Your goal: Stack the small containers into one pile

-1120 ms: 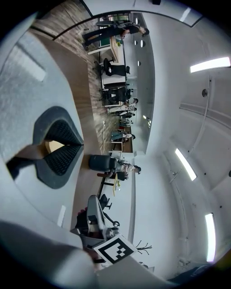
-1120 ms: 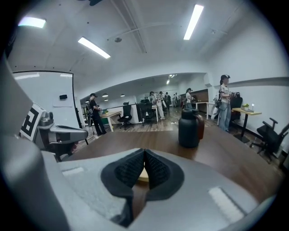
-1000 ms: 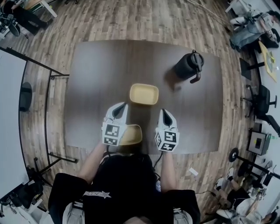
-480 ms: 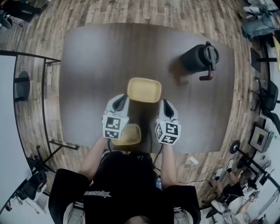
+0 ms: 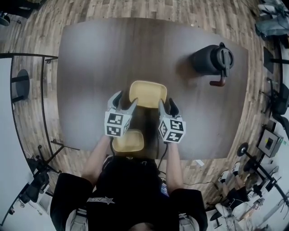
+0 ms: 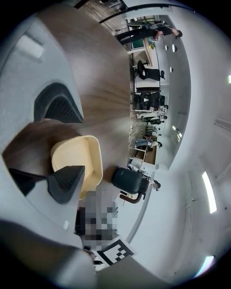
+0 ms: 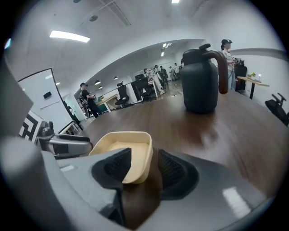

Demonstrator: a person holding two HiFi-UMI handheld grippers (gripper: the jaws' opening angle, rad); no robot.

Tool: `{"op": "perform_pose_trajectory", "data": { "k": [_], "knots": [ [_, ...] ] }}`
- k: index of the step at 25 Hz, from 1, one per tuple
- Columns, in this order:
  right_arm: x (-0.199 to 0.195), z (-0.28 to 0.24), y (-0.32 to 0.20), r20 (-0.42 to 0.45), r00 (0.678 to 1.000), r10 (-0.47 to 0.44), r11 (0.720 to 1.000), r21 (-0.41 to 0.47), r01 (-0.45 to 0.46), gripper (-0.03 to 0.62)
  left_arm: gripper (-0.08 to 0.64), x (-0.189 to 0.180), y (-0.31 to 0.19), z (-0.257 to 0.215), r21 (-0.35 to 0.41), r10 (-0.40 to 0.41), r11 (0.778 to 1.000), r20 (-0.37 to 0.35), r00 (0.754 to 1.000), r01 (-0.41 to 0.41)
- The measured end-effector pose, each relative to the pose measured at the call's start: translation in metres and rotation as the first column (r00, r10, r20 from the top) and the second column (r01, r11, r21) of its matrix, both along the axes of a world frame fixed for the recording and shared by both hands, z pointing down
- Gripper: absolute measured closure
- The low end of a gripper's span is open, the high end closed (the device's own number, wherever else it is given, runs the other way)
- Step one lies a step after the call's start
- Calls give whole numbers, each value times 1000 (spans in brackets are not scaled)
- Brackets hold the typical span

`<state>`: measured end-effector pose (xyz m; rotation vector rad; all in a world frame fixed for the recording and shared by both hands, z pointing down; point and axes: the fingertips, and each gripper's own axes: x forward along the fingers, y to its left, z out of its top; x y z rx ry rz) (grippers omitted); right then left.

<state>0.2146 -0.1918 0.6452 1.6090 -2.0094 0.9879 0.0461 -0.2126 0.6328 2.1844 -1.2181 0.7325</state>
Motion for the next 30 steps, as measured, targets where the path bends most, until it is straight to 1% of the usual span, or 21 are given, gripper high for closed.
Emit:
{"op": "perform_pose_trajectory", "data": {
  "k": [6, 8, 9, 10, 11, 12, 13, 14, 18, 23, 30],
  "knots": [
    [-1, 14, -2, 16, 1000, -13, 999, -33, 14, 400, 280, -1, -6, 14, -18, -36, 999, 0, 999, 36],
    [-2, 18, -3, 15, 1000, -22, 999, -37, 23, 400, 301, -1, -5, 22, -42, -34, 999, 10, 999, 35],
    [-3, 18, -3, 11, 1000, -26, 999, -39, 27, 400, 329, -2, -5, 25, -54, -30, 998, 19, 999, 31],
    [-3, 18, -4, 5, 1000, -31, 999, -41, 31, 421, 380, -3, -4, 27, -64, -24, 998, 28, 999, 26],
    [-3, 19, -4, -2, 999, -36, 998, -43, 36, 463, 421, -2, -4, 28, -71, -18, 997, 34, 999, 20],
    [-4, 19, -3, -7, 999, -41, 998, -46, 40, 490, 446, -1, -4, 29, -75, -12, 997, 37, 999, 15],
    [-4, 20, -3, -8, 999, -44, 998, -49, 43, 503, 471, 1, -4, 30, -77, -9, 997, 39, 999, 12],
    [-5, 21, -3, -7, 999, -44, 998, -51, 43, 527, 485, 3, -4, 31, -77, -9, 997, 42, 999, 13],
    [-7, 20, -4, 12, 999, -37, 998, -48, 38, 534, 512, 2, -8, 27, -70, -42, 997, 42, 998, 45],
    [-11, 1, -5, 9, 999, -53, 998, -15, 53, 543, 515, -1, -4, 6, -32, -57, 998, 46, 997, 58],
    [-24, -37, 19, 6, 996, -86, 996, 32, 86, 548, 515, -14, 30, -31, 18, -87, 996, 36, 996, 86]
  ]
}}
